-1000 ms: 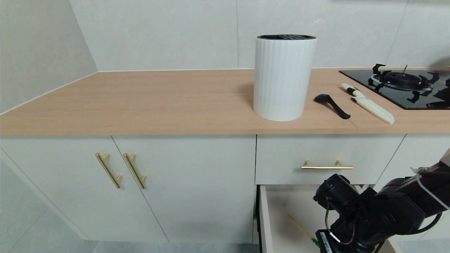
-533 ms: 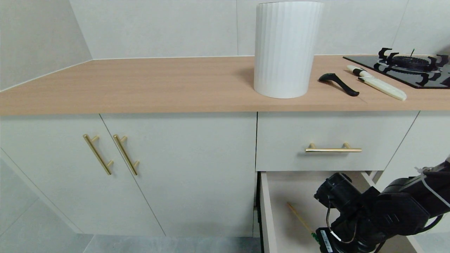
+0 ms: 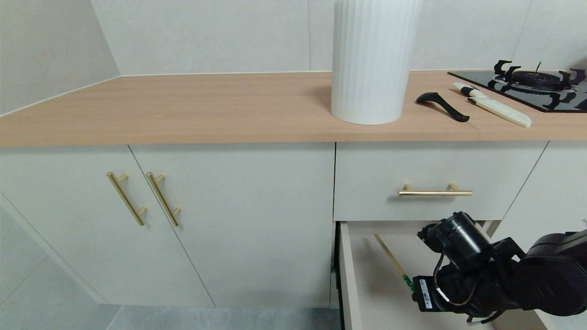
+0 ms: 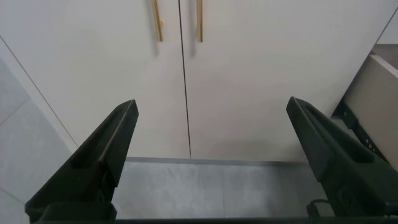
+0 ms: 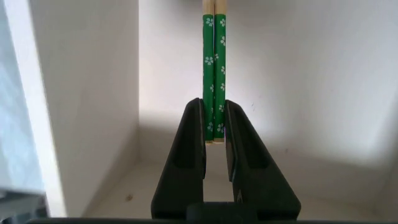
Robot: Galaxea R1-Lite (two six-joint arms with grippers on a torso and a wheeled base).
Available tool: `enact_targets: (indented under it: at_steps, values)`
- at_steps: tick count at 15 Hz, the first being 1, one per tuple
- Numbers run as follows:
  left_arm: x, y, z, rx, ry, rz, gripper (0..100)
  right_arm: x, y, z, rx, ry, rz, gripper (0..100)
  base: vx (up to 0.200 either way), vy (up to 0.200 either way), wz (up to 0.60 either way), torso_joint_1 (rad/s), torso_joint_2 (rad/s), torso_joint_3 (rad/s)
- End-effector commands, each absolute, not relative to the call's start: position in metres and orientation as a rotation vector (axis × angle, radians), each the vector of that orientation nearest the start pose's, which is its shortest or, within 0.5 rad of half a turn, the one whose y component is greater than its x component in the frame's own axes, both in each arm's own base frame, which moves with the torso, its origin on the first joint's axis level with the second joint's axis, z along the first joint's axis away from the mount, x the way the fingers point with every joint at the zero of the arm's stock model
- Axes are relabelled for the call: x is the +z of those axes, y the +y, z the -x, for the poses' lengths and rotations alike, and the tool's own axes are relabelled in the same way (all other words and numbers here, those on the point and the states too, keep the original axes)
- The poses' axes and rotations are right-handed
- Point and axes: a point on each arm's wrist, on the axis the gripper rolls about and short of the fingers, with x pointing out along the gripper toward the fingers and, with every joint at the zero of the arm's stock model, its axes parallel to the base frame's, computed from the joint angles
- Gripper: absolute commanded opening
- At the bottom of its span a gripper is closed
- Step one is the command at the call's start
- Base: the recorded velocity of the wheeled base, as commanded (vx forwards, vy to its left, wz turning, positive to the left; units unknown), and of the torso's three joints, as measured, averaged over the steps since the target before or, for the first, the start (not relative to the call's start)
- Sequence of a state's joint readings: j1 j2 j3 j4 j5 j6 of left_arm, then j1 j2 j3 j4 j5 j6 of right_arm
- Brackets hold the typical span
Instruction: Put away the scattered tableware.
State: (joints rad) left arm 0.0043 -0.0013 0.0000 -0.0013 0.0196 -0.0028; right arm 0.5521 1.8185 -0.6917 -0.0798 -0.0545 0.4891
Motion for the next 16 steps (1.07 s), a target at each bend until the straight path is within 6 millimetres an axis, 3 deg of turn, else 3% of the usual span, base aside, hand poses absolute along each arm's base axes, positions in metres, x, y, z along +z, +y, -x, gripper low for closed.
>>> enact_targets:
  at_steps: [1,3,7,16]
  values:
    - [0.076,0.0,0.023,0.025,-0.002,0.003,100,0.059,0.142,-0.23,0.178,1.129,-0.098,0,0.0,0.0,0.0,0.0,0.0,0.0]
    - [0.076,0.0,0.023,0.025,-0.002,0.003,100,0.031,0.147,-0.237,0.15,1.202,-0.069,0,0.0,0.0,0.0,0.0,0.0,0.0]
    - [0.076,0.0,0.023,0.025,-0.002,0.003,100,0.007,0.151,-0.242,0.142,1.227,-0.055,0,0.0,0.0,0.0,0.0,0.0,0.0]
    - [0.076,0.0,0.023,0.025,-0.002,0.003,100,0.006,0.152,-0.245,0.148,1.201,-0.067,0,0.0,0.0,0.0,0.0,0.0,0.0]
